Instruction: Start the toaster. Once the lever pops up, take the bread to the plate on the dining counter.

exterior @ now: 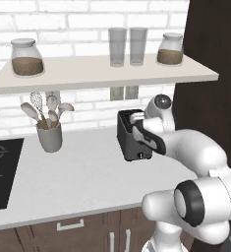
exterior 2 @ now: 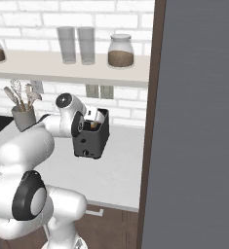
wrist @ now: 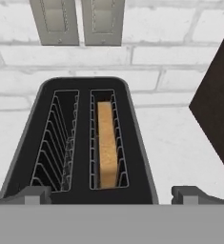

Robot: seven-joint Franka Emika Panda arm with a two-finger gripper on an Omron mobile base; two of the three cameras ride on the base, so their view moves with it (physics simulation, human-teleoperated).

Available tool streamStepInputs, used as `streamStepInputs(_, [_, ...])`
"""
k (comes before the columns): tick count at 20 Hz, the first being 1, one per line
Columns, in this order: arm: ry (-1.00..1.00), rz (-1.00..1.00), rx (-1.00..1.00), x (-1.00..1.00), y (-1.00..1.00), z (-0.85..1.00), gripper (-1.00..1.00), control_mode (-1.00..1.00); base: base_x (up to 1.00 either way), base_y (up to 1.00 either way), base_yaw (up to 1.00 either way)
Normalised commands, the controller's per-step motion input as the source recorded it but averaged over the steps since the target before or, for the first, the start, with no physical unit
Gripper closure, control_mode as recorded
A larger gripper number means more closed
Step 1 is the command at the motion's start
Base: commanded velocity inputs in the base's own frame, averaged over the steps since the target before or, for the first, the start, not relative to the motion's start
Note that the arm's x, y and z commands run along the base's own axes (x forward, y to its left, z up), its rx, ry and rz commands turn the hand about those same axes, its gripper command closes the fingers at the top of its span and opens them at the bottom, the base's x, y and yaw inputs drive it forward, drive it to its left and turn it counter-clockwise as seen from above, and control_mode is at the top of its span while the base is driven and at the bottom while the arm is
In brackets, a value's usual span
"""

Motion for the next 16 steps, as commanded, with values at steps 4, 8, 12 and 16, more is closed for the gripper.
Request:
streamStepInputs(4, [0.0, 0.0, 0.0, 0.0, -0.19, -0.38, -1.0, -1.0, 0.0, 0.0, 0.0])
streamStepInputs(8, [0.0, 0.0, 0.0, 0.0, -0.07, -0.18, -1.0, -1.0, 0.0, 0.0, 0.0])
streamStepInputs(12, [0.0, 0.0, 0.0, 0.26, 0.01, -0.04, -1.0, -1.0, 0.0, 0.0, 0.0])
streamStepInputs(16, [0.0, 0.0, 0.0, 0.38, 0.18, 0.0, -1.0, -1.0, 0.0, 0.0, 0.0])
